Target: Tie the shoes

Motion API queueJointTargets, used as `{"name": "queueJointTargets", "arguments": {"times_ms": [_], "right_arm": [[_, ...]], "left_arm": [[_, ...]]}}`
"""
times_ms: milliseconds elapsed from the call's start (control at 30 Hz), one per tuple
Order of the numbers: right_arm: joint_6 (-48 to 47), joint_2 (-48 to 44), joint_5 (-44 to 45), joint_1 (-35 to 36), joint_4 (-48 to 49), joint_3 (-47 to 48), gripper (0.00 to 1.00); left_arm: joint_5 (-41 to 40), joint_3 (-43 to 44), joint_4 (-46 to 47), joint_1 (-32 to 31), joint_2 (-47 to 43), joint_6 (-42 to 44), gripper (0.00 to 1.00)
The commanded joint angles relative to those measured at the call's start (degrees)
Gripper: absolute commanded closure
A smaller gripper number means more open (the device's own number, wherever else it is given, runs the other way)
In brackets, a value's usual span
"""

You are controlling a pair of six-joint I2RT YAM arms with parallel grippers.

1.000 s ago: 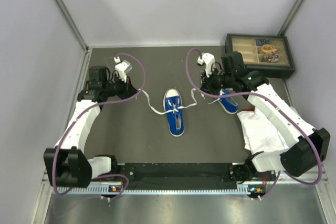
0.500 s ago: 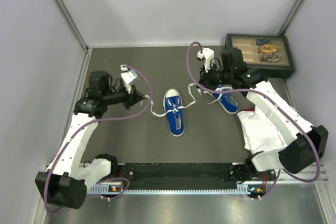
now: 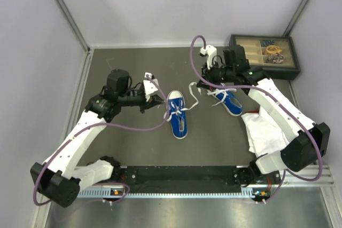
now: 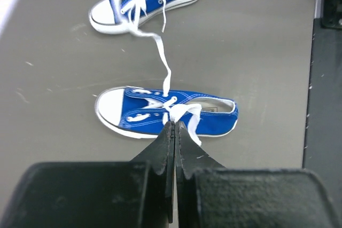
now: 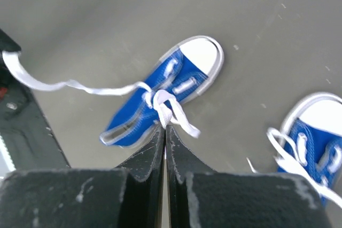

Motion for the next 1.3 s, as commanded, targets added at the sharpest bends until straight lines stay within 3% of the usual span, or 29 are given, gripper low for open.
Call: {"name": "queueJointTargets", "arguments": {"times_ms": [0,200,567,600,633,733,767,800,900,967,1067,1133,1267], "right_arm": [[4.05,2.30,-6.69,3.81,6.01,5.23,1.00],[7.22,12.75,-7.22,14.18,9.97,13.05,1.00],[13.11,31.65,-9.49,25.09,13.67,16.40,0.99],[13.28,32.88,-10.20,25.18,12.88,16.66,0.94],[13.46,33.32,-10.73,25.35,12.44,17.10,0.81],[11.97,32.63,-10.91,25.09,9.55,18.59,0.55],[11.53,32.19,-10.21,24.83,8.84,19.12,0.38],[11.09,31.66,-10.03,24.48,8.22,19.56,0.32],[10.65,29.73,-10.20,22.20,5.85,21.49,0.22],[10.74,27.71,-10.64,19.75,4.79,21.94,0.18],[10.48,24.21,-10.47,15.36,4.00,21.15,0.18],[9.86,22.26,-10.56,12.97,3.47,19.92,0.18],[6.27,17.79,-10.56,8.23,-1.26,17.29,0.18]], "left_arm": [[1.02,0.86,-3.19,-0.19,-6.99,10.48,1.00],[4.62,1.12,-15.65,-0.27,-13.41,15.85,1.00],[5.32,-5.03,-21.21,-0.36,-21.32,14.00,1.00],[5.41,-5.73,-21.56,-0.36,-21.50,14.44,1.00],[5.23,-6.08,-21.83,-0.36,-21.67,15.14,1.00],[4.19,-7.75,-21.74,-0.36,-21.76,15.68,1.00],[3.83,-8.80,-21.13,-0.28,-21.76,15.59,1.00],[3.22,-9.33,-20.69,-0.27,-21.85,15.59,1.00],[1.37,-10.92,-16.67,-0.36,-21.94,13.06,1.00],[-2.39,-12.32,-11.32,-0.27,-21.85,5.25,1.00],[-7.05,-13.38,-1.90,-0.27,-19.58,-2.32,1.00],[-13.73,-12.86,4.61,-0.19,-14.75,-7.14,1.00],[-18.93,-6.81,10.76,3.31,-3.07,-13.14,1.00]]}}
